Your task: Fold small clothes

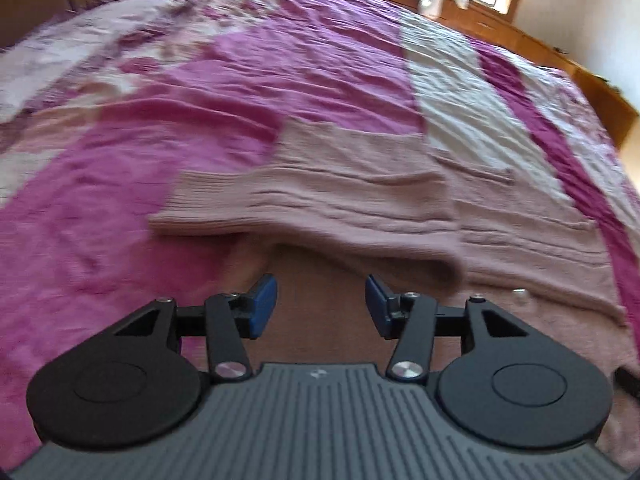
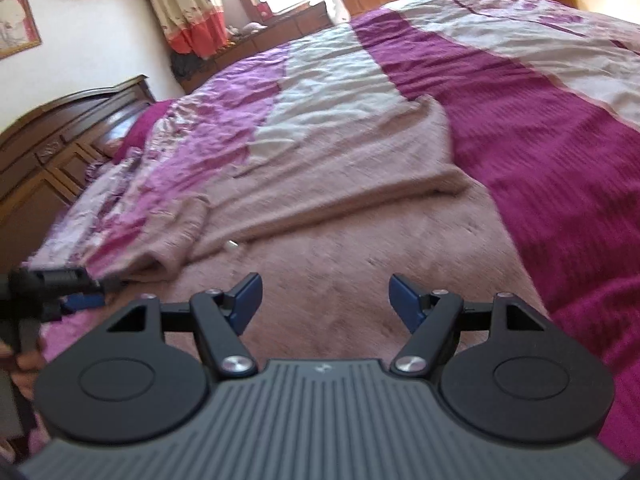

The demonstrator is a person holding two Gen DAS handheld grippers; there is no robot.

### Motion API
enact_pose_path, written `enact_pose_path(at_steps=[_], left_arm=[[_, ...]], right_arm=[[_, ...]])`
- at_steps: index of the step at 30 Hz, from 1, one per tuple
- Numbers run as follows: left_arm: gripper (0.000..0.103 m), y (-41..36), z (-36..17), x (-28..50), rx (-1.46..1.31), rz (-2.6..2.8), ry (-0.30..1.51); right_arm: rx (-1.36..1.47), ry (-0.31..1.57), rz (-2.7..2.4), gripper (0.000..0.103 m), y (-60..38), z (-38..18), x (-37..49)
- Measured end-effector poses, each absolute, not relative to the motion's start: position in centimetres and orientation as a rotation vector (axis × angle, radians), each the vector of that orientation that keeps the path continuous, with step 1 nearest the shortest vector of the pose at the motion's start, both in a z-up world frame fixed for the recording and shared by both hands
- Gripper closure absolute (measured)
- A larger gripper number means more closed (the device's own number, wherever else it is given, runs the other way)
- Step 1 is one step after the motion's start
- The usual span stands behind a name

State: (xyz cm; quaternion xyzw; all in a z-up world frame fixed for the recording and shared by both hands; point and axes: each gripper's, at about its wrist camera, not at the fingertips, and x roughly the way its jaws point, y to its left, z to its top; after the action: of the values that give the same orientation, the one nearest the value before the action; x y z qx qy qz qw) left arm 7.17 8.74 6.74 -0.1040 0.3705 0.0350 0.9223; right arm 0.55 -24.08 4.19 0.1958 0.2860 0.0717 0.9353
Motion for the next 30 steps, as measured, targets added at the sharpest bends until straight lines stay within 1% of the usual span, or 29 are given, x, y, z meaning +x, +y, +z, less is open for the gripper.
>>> enact_pose_path(at_steps=[4, 9, 17, 19, 20, 23, 25, 26, 27, 28, 30], left_arm=[[0.046, 9.9, 6.4, 6.4, -0.178, 0.128, 0.751], [0.046, 10.6, 5.3, 6.0, -0.140, 0.173, 0.766], [0.046, 11.9, 3.7, 5.5, -0.184, 0.186, 0.770], [0.046, 12.2, 3.5, 5.3, -0.195, 0.190, 0.764], [0.046, 12.2, 3.5, 5.2, -0.200, 0.192, 0.761], [0.046, 12.5, 3.2, 5.0, -0.219, 0.196, 0.745], [0.046, 12.4, 3.1, 4.9, -0.214, 0.198, 0.734], [0.045, 12.3, 3.0, 4.9, -0.210, 0.198, 0.733], [0.045, 12.3, 2.9, 4.9, -0.206, 0.199, 0.733], [0.045, 12.2, 2.9, 4.9, -0.205, 0.200, 0.730], [0.045, 12.3, 2.8, 4.8, -0.213, 0.200, 0.725]], right_arm=[[0.421, 0.579, 0.204, 0.030, -22.8, 5.7, 3.2], [0.448, 0.618, 0.315, 0.030, -19.6, 6.6, 8.7], [0.451, 0.699, 0.396, 0.031, -14.6, 4.9, 16.2], [0.462, 0.725, 0.396, 0.036, -13.9, 4.2, 17.6], [0.465, 0.735, 0.397, 0.036, -13.6, 4.0, 18.0], [0.451, 0.760, 0.409, 0.044, -12.7, 3.5, 19.1], [0.426, 0.776, 0.432, 0.061, -12.2, 3.4, 19.5], [0.407, 0.789, 0.441, 0.065, -11.9, 3.3, 19.7], [0.392, 0.798, 0.447, 0.073, -11.7, 3.3, 19.9], [0.378, 0.804, 0.461, 0.085, -11.5, 3.4, 20.1], [0.347, 0.800, 0.468, 0.092, -11.0, 3.8, 20.5]])
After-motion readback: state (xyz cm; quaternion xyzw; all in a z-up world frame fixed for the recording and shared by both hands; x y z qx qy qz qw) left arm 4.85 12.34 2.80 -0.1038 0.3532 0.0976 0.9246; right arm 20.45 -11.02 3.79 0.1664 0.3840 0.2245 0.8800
